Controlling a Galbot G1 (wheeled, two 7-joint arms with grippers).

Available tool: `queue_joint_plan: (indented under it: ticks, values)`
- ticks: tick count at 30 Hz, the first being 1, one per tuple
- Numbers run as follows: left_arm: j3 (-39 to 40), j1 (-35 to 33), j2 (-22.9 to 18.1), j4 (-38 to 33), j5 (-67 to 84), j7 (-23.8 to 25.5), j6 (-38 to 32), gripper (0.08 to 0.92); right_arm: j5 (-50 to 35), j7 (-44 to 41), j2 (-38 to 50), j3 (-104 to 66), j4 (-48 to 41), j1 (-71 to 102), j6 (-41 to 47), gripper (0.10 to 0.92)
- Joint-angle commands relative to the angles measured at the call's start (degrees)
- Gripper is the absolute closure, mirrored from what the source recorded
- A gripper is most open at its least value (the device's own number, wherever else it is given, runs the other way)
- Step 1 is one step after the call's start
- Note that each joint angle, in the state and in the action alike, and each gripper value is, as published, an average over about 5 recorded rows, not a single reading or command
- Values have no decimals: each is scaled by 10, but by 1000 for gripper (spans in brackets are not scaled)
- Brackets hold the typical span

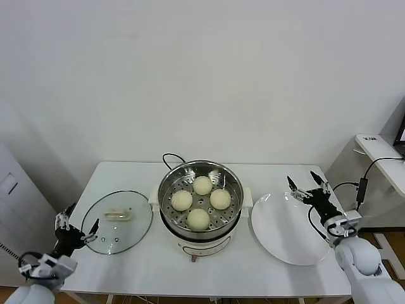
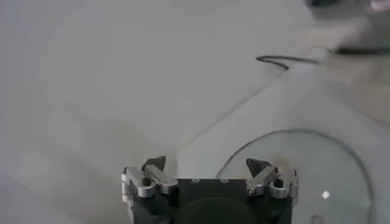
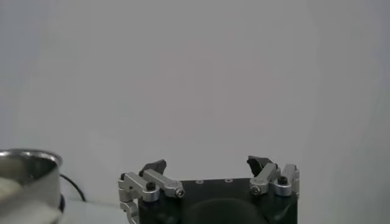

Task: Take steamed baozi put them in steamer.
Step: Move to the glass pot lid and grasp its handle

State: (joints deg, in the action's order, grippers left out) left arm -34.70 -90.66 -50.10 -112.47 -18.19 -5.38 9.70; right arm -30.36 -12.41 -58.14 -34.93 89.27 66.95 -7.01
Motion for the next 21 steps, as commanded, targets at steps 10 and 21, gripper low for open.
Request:
queue_joint_plan:
  ticks: [10,21]
  values:
    - [33,118,-105,214,-534,-117,-193,177,65,0,-75,-63,-11,51,-27,203]
    - [34,152,-119,284,-553,-125,-210,177,84,-2,-85,-46,-21,38,-27,203]
